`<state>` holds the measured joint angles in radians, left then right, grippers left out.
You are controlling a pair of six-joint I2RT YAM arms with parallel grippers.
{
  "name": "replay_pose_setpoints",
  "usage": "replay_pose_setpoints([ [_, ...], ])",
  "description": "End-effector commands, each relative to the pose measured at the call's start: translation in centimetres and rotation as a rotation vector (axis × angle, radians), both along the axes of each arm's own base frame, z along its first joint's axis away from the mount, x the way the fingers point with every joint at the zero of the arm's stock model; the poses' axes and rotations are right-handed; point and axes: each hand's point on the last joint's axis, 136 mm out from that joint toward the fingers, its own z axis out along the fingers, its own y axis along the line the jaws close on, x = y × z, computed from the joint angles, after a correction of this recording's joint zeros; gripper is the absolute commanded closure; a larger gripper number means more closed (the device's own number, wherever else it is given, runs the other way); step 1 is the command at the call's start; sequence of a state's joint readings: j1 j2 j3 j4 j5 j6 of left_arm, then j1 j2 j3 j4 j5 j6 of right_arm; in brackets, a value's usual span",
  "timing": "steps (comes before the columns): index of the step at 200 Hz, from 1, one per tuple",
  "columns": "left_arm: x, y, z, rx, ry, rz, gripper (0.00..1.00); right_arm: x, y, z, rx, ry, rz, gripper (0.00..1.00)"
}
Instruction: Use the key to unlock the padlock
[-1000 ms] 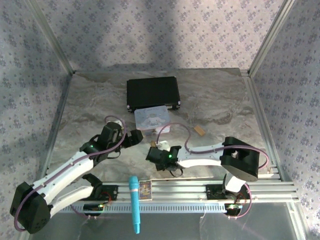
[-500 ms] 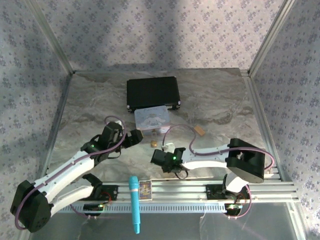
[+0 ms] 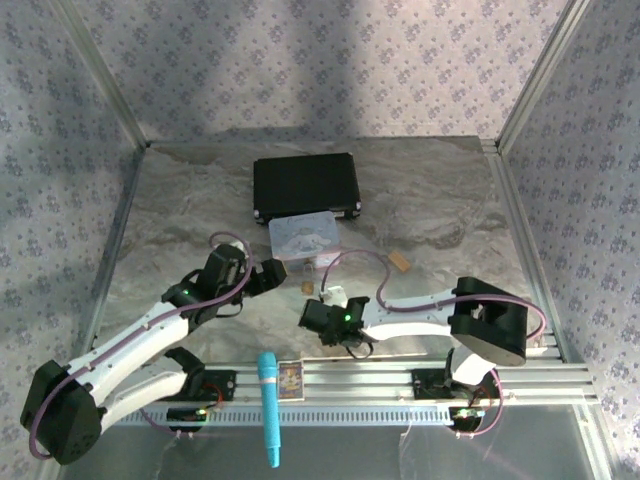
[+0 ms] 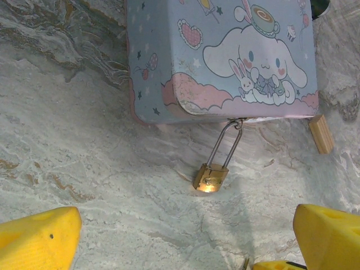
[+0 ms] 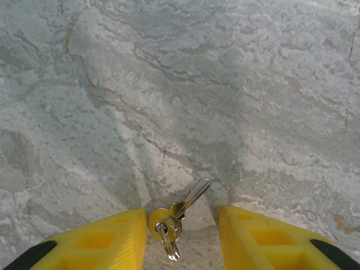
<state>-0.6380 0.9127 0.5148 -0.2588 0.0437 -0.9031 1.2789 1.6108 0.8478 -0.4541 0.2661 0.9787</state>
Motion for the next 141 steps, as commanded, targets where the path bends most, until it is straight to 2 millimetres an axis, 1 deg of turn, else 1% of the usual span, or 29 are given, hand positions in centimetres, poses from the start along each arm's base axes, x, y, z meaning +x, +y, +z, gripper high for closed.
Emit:
replay_pose_setpoints([
  [1, 0.2, -0.3, 0.3, -0.005, -0.010, 0.001, 0.03, -0.4, -0.6, -0.8, -0.047, 0.037, -0.024, 0.63],
  [27, 0.2, -0.3, 0.2, -0.006, -0.006, 0.003, 0.03, -1.1, -1.5, -1.6, -0.072, 0.071, -0.027, 0.70],
  [46, 0.3, -0.4, 0.3, -0.009, -0.009, 0.003, 0.03, -1.4, -2.4, -1.6, -0.066, 0.079, -0.049, 0.70],
  [61, 0.3, -0.5, 0.4, -0.013, -0.011, 0.003, 0.03, -1.6, -3.1, -1.9, -0.044, 0.088, -0.055, 0.78],
  [68, 0.3, -0.6, 0.4, -0.014, -0.013, 0.004, 0.04, -1.5, -3.5, -2.1, -0.036, 0.093, -0.058, 0.79],
  [75, 0.4, -0.6, 0.4, -0.014, -0.016, 0.005, 0.04, -1.4, -3.7, -2.3, -0.024, 0.096, -0.055, 0.83],
  [100, 0.5, -0.9, 0.5, -0.021, -0.019, 0.006, 0.05, -1.0, -4.8, -2.1, -0.015, 0.082, -0.046, 0.87],
  [113, 0.5, -1.3, 0.6, -0.030, -0.024, 0.002, 0.06, -0.8, -5.3, -2.0, -0.017, 0.082, -0.032, 0.97],
  [130, 0.5, -1.9, 0.9, -0.049, -0.039, -0.003, 0.09, -0.4, -5.7, -1.6, -0.002, 0.071, -0.004, 0.98],
  [141, 0.5, -2.6, 1.2, -0.065, -0.054, -0.020, 0.12, 0.1, -5.3, -0.9, 0.032, 0.054, 0.037, 1.00],
])
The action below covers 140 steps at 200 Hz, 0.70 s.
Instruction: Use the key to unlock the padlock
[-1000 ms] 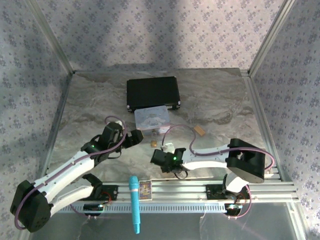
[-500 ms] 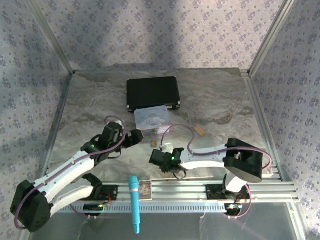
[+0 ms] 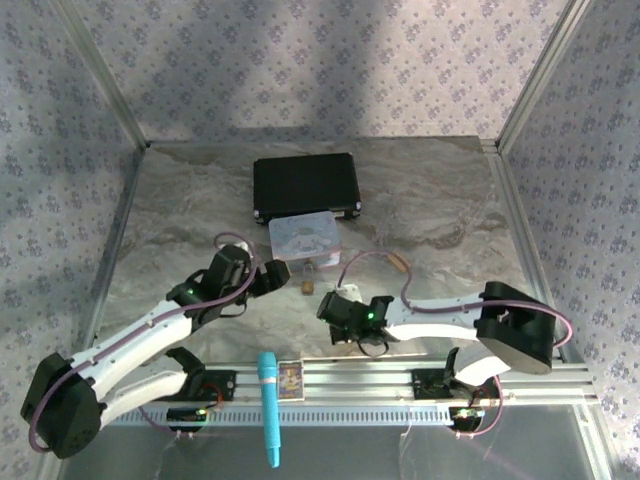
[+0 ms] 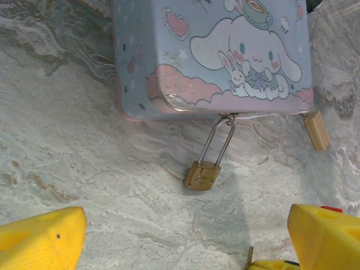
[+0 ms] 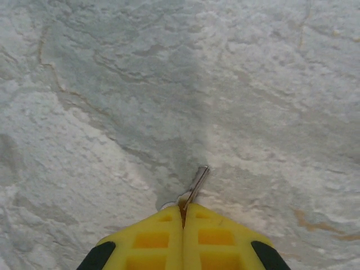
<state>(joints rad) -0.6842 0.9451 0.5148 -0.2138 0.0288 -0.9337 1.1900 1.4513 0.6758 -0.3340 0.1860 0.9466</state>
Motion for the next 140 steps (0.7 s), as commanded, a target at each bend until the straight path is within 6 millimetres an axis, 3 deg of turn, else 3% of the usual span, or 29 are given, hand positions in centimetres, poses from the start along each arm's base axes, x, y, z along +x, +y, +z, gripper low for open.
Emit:
replay_pose_setpoints([
  [1, 0.6, -1.3, 1.3, -0.050, -0.054, -0.005, 0.12, -0.5, -2.8, -0.9, -0.079, 0.020, 0.075, 1.00],
  [35, 0.6, -3.6, 1.9, -0.075, -0.085, -0.068, 0.21, 1.2, -2.5, 1.7, 0.028, -0.049, 0.187, 1.00],
  [62, 0.5, -5.7, 2.4, -0.122, -0.109, -0.145, 0.27, 1.7, -1.6, 5.0, 0.185, -0.101, 0.337, 1.00],
  [95, 0.1, -8.3, 4.4, -0.179, -0.172, -0.248, 0.30, 1.7, -0.6, 9.6, 0.310, -0.169, 0.472, 1.00],
  [140, -0.9, -11.8, 7.8, -0.303, -0.256, -0.381, 0.31, 1.3, 1.7, 13.8, 0.478, -0.184, 0.582, 1.00],
])
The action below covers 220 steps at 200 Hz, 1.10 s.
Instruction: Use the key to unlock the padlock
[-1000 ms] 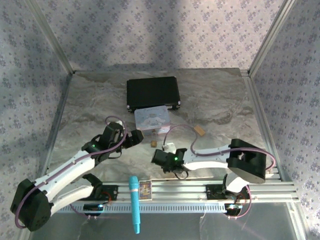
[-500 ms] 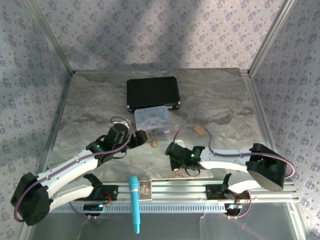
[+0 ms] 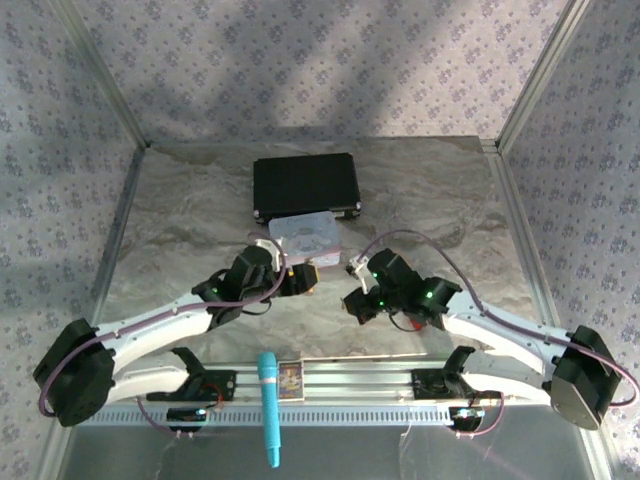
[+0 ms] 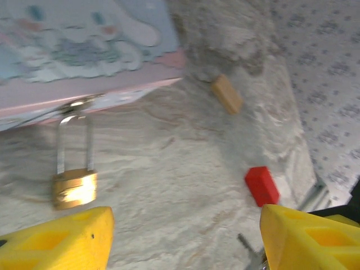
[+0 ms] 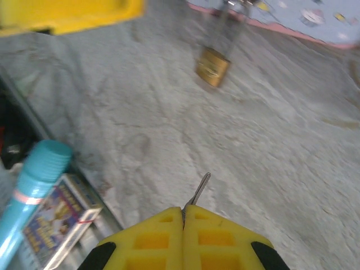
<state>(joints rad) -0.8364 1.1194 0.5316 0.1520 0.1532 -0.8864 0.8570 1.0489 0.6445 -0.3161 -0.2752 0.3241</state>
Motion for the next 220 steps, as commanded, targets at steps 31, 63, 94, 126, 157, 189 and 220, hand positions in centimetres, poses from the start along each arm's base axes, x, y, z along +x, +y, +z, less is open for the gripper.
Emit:
replay_pose_setpoints([
  [31, 0.1, -3.6, 4.9, -0.153, -0.063, -0.096, 0.34, -0.6, 2.5, 4.7, 0.163, -0.030, 0.161, 1.00],
  [63, 1.2, -2.3, 4.5, -0.295, 0.042, 0.081, 0.36, 1.2, 3.0, 6.8, 0.276, -0.068, 0.114, 1.00],
  [94, 1.6, -1.8, 5.7, -0.454, 0.111, 0.172, 0.40, 3.2, 3.6, 10.2, 0.406, -0.132, 0.066, 1.00],
  [126, 1.7, -1.4, 7.7, -0.550, 0.104, 0.191, 0.48, 4.5, 4.2, 11.4, 0.448, -0.152, 0.053, 1.00],
  [157, 1.7, -0.3, 8.9, -0.579, 0.081, 0.229, 0.48, 4.8, 4.6, 11.1, 0.454, -0.130, 0.061, 1.00],
  [189, 1.7, -0.1, 9.6, -0.585, 0.072, 0.231, 0.48, 5.0, 4.9, 11.3, 0.482, -0.130, 0.057, 1.00],
  [220, 1.7, -0.1, 9.1, -0.595, 0.100, 0.237, 0.49, 5.4, 5.1, 12.0, 0.530, -0.133, 0.050, 1.00],
])
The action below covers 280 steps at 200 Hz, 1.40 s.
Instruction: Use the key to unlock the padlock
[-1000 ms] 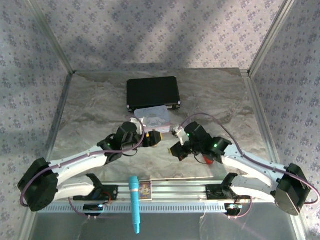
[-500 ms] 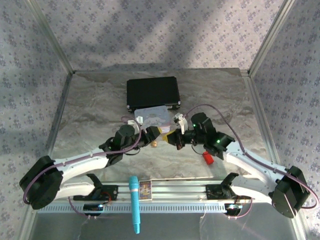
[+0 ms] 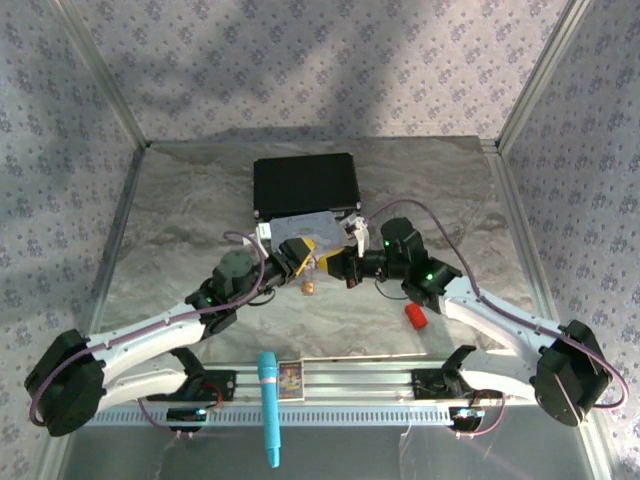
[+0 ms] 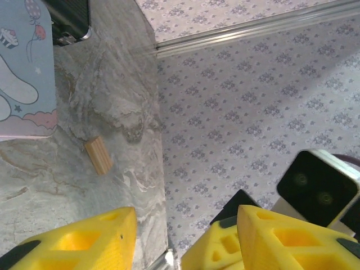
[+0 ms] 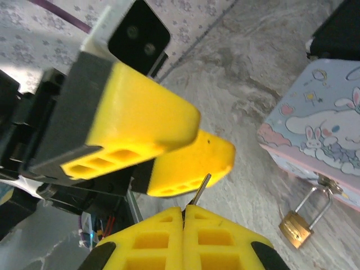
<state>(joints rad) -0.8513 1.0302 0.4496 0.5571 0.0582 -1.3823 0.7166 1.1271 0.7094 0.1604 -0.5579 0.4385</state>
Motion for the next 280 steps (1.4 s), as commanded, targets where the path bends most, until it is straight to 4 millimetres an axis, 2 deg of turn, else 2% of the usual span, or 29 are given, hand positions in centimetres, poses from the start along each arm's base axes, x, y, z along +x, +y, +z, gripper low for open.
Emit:
replay_pose_setpoints([
  [1, 0.0, 0.0, 0.5, -0.037, 0.002, 0.011, 0.49, 0.4, 0.4, 1.5, 0.066, -0.013, 0.008, 1.00],
  [19, 0.0, 0.1, 0.7, -0.049, 0.001, 0.012, 0.50, 0.6, 0.7, 1.2, 0.063, -0.007, 0.009, 1.00],
  [60, -0.3, -0.5, 1.0, -0.077, 0.003, -0.024, 0.74, 1.1, 1.2, 1.2, 0.078, -0.007, 0.011, 1.00],
  [96, -0.3, -0.2, 0.2, -0.063, 0.023, -0.010, 0.83, 1.3, 1.1, 1.0, 0.073, -0.004, 0.002, 1.00],
  [126, -0.3, -0.3, 0.5, -0.058, 0.005, -0.015, 0.92, 1.5, 1.2, 0.7, 0.059, 0.002, 0.000, 1.00],
  [135, -0.3, -0.2, 0.6, -0.053, 0.000, -0.014, 0.98, 1.7, 1.1, 0.8, 0.051, -0.001, -0.008, 0.98],
  [149, -0.2, 0.0, 0.8, -0.037, -0.009, -0.001, 1.00, 2.1, 0.9, 0.7, 0.039, 0.001, -0.030, 0.88],
  [161, 0.1, 0.4, 1.1, -0.019, -0.027, 0.017, 1.00, 2.5, 0.6, 0.8, 0.044, 0.002, -0.061, 0.69],
  [176, 0.4, 0.9, 1.6, 0.016, -0.057, 0.045, 1.00, 3.6, -0.2, 1.4, 0.069, 0.010, -0.118, 0.31],
  [178, 0.5, 1.0, 1.7, 0.020, -0.062, 0.050, 1.00, 3.9, -0.4, 1.6, 0.073, 0.007, -0.129, 0.23],
  [181, 0.6, 1.1, 1.9, 0.028, -0.071, 0.056, 1.00, 4.4, -0.7, 1.9, 0.080, 0.011, -0.153, 0.05],
  [185, 0.7, 1.3, 2.2, 0.038, -0.087, 0.065, 1.00, 5.1, -1.0, 2.2, 0.086, 0.017, -0.185, 0.01],
  [212, 1.9, 2.5, 4.6, 0.140, -0.201, 0.134, 1.00, 8.6, -2.7, 5.6, 0.177, 0.051, -0.305, 0.01],
  [240, 2.6, 2.8, 8.5, 0.091, -0.340, 0.145, 1.00, 8.4, -1.7, 8.9, 0.328, 0.013, -0.264, 0.02],
  [251, 2.6, 2.7, 10.1, 0.061, -0.389, 0.131, 1.00, 7.9, -1.1, 9.7, 0.374, 0.011, -0.236, 0.08],
  [264, 2.5, 2.5, 11.6, 0.032, -0.435, 0.125, 1.00, 7.2, -0.6, 10.4, 0.448, 0.031, -0.193, 0.26],
  [280, 2.3, 2.4, 13.1, -0.005, -0.474, 0.121, 1.00, 6.5, -0.3, 11.7, 0.549, 0.048, -0.127, 0.31],
])
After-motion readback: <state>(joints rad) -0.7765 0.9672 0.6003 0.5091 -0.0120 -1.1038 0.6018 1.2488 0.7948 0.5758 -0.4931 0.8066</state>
